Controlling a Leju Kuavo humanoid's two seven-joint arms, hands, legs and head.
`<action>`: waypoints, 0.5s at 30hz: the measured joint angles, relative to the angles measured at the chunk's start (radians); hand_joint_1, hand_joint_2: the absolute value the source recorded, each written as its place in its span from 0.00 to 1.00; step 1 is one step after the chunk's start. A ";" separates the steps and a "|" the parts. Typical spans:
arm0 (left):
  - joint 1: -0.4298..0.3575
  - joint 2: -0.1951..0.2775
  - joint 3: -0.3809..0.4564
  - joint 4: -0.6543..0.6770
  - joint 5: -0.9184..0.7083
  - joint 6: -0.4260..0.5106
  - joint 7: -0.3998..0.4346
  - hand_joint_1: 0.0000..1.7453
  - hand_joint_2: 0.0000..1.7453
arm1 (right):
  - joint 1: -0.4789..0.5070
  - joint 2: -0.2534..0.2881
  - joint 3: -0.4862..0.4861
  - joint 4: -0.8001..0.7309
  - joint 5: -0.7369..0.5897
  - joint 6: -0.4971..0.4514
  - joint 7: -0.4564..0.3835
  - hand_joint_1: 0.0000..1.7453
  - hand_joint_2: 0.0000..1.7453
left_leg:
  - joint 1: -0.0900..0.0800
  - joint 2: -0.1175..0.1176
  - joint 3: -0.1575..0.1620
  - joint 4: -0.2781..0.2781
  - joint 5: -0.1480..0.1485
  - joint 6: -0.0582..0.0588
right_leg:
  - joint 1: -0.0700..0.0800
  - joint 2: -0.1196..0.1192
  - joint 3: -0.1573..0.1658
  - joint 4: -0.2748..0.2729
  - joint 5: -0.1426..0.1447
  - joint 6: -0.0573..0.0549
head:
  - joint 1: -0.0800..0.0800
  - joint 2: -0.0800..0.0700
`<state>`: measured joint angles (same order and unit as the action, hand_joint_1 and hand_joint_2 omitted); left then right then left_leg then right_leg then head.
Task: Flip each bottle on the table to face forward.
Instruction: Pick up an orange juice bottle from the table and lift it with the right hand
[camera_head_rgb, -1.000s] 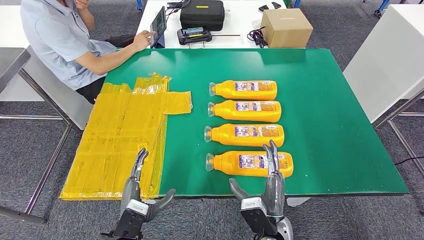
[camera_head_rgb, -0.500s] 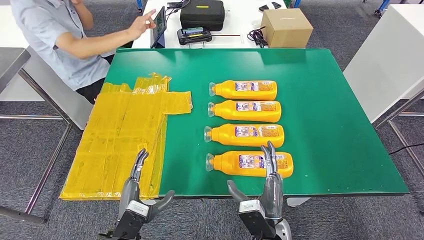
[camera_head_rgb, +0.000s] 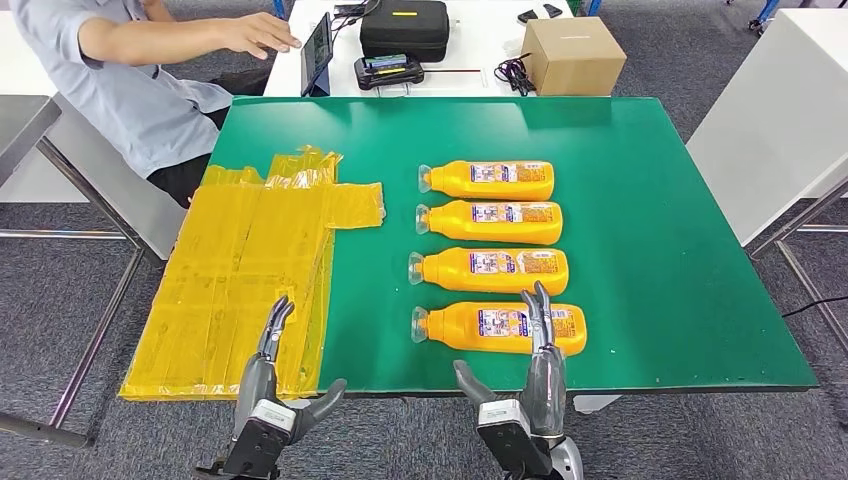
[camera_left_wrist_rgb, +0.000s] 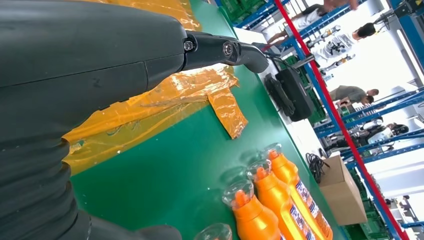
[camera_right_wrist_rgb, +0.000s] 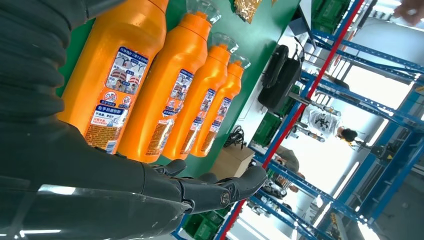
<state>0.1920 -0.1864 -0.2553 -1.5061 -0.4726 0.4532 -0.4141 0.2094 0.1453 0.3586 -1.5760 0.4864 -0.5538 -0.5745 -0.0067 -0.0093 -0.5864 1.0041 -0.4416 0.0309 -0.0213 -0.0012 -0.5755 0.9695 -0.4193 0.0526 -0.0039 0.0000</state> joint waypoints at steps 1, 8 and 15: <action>0.000 0.000 0.000 0.000 -0.001 0.000 0.000 0.00 1.00 | 0.000 0.000 0.000 0.000 0.000 0.000 0.000 0.00 1.00 | 0.000 0.000 0.000 0.000 0.000 0.000 | 0.000 0.000 0.000 0.000 0.000 0.000 | 0.000 0.000; 0.002 -0.002 0.005 -0.002 -0.010 -0.003 0.007 0.00 1.00 | 0.000 0.000 0.000 0.000 -0.001 0.001 0.000 0.00 1.00 | 0.000 0.000 0.000 0.000 0.000 0.000 | 0.000 0.000 0.000 0.000 0.000 0.000 | 0.000 0.000; 0.009 -0.003 0.008 -0.007 -0.010 -0.003 0.009 0.00 1.00 | 0.008 -0.003 -0.001 -0.019 0.033 0.000 0.013 0.00 1.00 | 0.000 0.000 0.000 0.000 0.000 0.000 | 0.000 0.000 0.000 0.000 0.000 0.000 | 0.000 0.000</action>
<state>0.2014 -0.1890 -0.2470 -1.5135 -0.4827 0.4501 -0.4049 0.2175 0.1428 0.3572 -1.5949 0.5192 -0.5536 -0.5617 -0.0067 -0.0093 -0.5863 1.0041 -0.4416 0.0309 -0.0213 -0.0012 -0.5756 0.9695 -0.4193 0.0526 -0.0039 0.0000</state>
